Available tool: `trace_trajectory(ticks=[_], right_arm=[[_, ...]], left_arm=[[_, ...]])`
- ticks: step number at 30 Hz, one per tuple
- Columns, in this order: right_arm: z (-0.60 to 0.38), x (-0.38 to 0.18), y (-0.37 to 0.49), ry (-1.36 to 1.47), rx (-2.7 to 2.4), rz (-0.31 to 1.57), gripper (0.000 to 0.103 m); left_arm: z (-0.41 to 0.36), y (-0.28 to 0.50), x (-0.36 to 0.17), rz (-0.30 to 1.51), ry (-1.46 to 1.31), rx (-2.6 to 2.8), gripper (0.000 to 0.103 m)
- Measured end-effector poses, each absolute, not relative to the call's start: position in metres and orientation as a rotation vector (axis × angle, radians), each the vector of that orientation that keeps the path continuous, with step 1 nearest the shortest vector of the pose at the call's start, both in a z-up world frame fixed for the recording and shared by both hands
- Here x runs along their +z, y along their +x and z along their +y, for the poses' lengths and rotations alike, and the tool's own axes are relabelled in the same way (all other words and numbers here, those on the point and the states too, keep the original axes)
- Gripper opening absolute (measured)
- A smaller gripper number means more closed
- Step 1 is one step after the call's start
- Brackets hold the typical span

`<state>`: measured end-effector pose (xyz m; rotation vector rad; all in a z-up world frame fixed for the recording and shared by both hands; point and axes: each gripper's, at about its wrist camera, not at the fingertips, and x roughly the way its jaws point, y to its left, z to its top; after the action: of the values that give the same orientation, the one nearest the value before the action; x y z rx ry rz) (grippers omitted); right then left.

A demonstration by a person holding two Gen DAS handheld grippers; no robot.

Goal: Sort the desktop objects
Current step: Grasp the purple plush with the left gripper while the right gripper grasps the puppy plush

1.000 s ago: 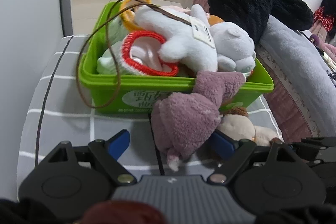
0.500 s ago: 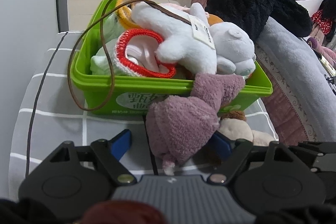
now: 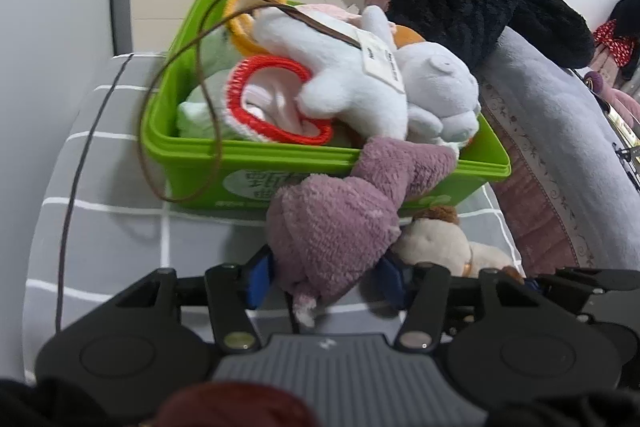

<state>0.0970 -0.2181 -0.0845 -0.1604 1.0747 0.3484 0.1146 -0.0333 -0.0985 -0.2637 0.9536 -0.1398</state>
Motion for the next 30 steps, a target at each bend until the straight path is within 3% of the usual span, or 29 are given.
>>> trace_trajectory(ticks=[5, 20, 22, 24, 30], right_arm=[[-0.225, -0.086, 0.098, -0.123, 0.359, 1.076, 0.046], [-0.239, -0.083, 0.099, -0.042, 0.400, 1.113, 0.038], [-0.238, -0.083, 0.099, -0.054, 0.407, 1.124, 0.040], [-0.235, -0.084, 0.099, -0.047, 0.407, 1.136, 0.060], [-0.231, -0.088, 0.119, -0.087, 0.387, 1.106, 0.062]], left_arm=[[-0.025, 0.105, -0.093, 0.956, -0.265, -0.114, 0.051], [0.003, 0.081, -0.088, 1.075, -0.271, -0.030, 0.052], [0.003, 0.078, -0.090, 1.102, -0.265, -0.052, 0.053], [0.001, 0.075, -0.092, 1.105, -0.248, -0.063, 0.058], [-0.006, 0.075, -0.090, 1.103, -0.169, -0.080, 0.068]])
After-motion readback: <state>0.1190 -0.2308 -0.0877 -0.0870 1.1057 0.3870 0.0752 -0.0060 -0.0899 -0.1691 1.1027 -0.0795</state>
